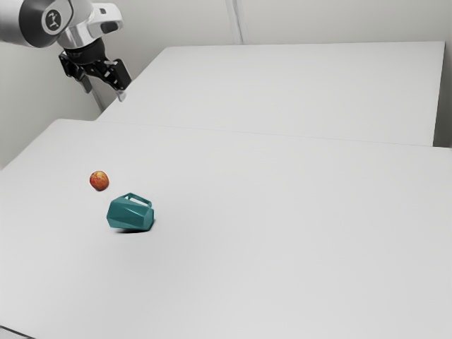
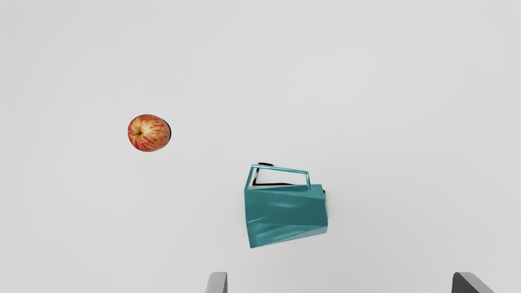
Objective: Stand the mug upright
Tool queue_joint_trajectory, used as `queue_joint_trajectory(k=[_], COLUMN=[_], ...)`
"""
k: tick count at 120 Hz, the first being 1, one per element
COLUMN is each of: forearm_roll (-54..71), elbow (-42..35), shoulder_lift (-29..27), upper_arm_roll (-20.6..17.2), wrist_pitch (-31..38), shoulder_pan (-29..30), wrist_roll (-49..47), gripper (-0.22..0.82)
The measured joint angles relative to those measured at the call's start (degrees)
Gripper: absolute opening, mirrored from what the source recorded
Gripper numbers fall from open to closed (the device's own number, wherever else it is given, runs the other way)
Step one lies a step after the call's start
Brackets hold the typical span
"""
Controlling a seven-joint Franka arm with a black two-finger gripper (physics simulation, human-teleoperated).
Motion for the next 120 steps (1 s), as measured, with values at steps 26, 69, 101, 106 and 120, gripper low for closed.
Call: queue_joint_trajectory(k=[26, 69, 101, 106, 120], forearm_roll=[0.2, -14.0, -26.4, -28.2, -32.0], elbow=[-0.4, -1.3, -0.8, -0.8, -0.8], shoulder_lift=[0.2, 7.2, 19.3, 20.9, 24.1], upper_arm_roll=[0.1, 0.5, 3.1, 3.6, 4.4], wrist_pitch=[0.1, -2.1, -3.0, -2.9, -2.6], shoulder_pan=[-0.1, 15.1, 24.8, 24.9, 24.9], wrist_roll=[0.3, 0.8, 4.0, 4.8, 6.9], gripper=[0.6, 0.6, 0.6, 0.6, 0.6])
